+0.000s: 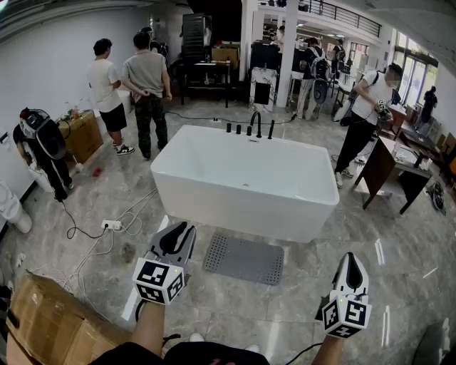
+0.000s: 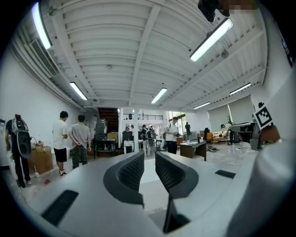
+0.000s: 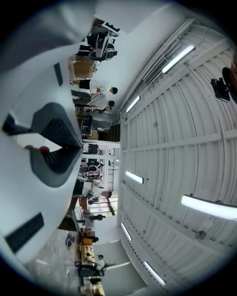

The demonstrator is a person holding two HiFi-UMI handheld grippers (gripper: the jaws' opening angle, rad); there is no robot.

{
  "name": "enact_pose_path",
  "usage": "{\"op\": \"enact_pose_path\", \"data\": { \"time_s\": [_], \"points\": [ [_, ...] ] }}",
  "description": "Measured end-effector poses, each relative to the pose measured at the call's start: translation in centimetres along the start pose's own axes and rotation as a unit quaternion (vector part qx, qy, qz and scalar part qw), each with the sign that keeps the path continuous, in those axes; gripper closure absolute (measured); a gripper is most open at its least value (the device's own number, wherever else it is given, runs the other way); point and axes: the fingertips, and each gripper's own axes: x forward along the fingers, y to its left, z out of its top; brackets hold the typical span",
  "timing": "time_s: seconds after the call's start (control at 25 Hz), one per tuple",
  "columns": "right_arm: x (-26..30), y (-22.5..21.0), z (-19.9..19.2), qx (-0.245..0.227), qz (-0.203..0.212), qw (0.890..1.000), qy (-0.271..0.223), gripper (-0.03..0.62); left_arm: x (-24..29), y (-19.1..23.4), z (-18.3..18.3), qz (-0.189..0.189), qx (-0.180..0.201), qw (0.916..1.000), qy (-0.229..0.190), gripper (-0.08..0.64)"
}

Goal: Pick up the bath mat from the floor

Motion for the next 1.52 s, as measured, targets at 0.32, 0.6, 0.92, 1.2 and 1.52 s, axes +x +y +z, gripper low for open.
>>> {"op": "enact_pose_path", "data": {
  "time_s": [0.32,0.6,0.92,1.2,1.52],
  "points": [
    [-0.2,1.0,-0.3,-0.007,-0.001,1.000,-0.003,0.574,-0.3,0.3,-0.6,-0.003,-0.001,1.0000,0.004,0.483],
    [-0.5,0.1,-1.2,-0.001,0.007,1.000,-0.002,0.572,-0.2,-1.4,-1.3,-0.005,-0.002,0.9998,0.018,0.483],
    [-0.9,-3.5,-2.5,-0.005,0.029,1.000,0.010,0.572,0.5,-6.4,-1.8,-0.003,-0.010,0.9993,0.036,0.483],
    [-1.0,-7.2,-3.8,0.019,0.042,0.999,0.001,0.572,0.9,-10.0,-2.1,0.006,-0.026,0.9992,0.031,0.483],
    [0.1,-9.4,-5.2,0.023,0.053,0.998,0.002,0.572,3.1,-12.8,-2.2,0.001,-0.007,0.9994,0.034,0.483]
  ]
}}
